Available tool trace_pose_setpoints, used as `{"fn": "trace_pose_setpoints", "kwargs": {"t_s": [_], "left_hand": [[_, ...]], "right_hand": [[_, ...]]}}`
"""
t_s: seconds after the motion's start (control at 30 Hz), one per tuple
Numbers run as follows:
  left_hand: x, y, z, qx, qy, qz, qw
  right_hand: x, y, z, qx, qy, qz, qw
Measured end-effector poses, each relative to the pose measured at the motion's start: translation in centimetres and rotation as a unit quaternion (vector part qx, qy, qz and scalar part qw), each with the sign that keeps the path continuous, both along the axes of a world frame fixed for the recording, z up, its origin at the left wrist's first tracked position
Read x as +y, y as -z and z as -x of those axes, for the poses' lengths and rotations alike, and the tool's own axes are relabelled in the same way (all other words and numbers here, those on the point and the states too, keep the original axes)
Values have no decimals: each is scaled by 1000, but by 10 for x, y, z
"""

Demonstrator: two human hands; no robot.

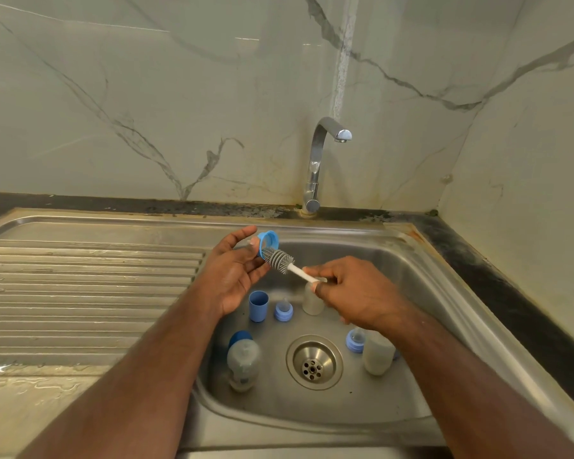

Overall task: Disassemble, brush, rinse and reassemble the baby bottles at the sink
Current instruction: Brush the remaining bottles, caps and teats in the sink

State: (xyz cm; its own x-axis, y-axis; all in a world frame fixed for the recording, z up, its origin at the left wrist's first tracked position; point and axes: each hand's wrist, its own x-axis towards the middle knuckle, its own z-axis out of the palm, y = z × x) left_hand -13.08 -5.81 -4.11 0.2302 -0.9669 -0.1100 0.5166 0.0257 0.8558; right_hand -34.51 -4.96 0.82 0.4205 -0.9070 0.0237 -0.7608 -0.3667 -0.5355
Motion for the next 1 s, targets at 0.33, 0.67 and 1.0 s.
{"fn": "trace_pose_setpoints", "kwargs": {"t_s": [0.33, 0.67, 1.0], "left_hand": [[0, 0, 0, -3, 0, -3, 1000], [2, 0, -1, -22, 15, -1, 1000], [2, 0, -1, -38, 24, 1, 999]], "right_hand": [[-4, 3, 0, 32, 13, 3, 999], [-1, 7, -1, -18, 13, -48, 999], [-2, 8, -3, -19, 23, -11, 999]]}}
